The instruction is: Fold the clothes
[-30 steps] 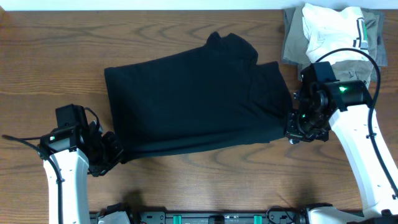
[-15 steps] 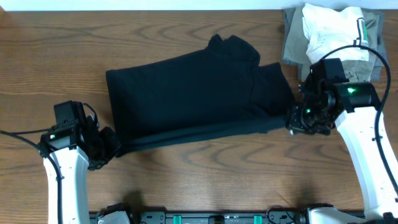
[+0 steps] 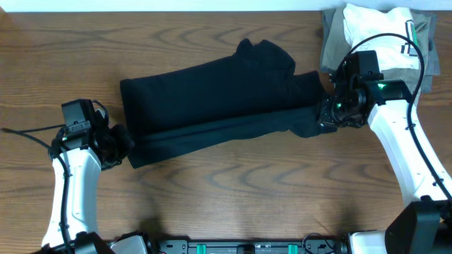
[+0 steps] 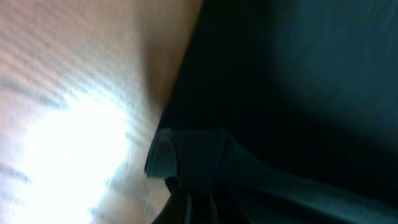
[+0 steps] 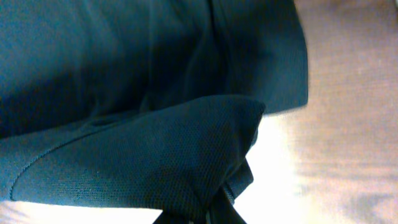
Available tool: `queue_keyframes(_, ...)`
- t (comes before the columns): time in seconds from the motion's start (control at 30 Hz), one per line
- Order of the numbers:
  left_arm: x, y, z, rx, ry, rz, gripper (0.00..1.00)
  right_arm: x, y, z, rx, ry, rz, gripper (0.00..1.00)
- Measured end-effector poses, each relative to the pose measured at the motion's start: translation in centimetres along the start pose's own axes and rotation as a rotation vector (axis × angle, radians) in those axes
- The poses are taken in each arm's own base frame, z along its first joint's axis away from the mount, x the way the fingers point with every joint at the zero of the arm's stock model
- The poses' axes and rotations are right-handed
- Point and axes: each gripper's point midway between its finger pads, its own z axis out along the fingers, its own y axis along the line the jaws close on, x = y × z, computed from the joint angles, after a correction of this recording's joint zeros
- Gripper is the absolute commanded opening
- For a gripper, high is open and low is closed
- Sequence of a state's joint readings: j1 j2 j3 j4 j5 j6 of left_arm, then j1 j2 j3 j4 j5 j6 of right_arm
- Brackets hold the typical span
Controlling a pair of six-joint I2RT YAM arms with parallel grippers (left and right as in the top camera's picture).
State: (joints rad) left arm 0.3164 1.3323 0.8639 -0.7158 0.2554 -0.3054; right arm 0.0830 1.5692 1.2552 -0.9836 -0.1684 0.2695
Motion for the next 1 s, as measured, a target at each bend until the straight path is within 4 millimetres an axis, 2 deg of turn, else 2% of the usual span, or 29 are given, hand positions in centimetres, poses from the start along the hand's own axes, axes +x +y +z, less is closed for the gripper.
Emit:
queue_keyframes(0.2, -1.5, -1.3, 1.1, 0.027, -0.046, 0.038, 0.06, -1.0, -0.1, 1.9, 0.001, 0.002, -0.003, 0.01)
queue_keyframes(0.5, -1.6, -3.1, 3.1, 0.037, -0.039, 0.106, 0.06, -2.5, -0.3, 4.9, 0.004, -0.005, -0.023, 0.01)
queue_keyframes(0.8, -2.1, -2.7, 5.6, 0.010, -0.021, 0.105, 0.05, -3.5, -0.5, 7.6, 0.006, -0.007, -0.036, 0.01)
queue_keyframes(1.0, -2.5, -2.3, 6.5, -0.010, -0.030, 0.105, 0.07, -4.4, -0.5, 9.0, 0.001, -0.029, -0.046, 0.04)
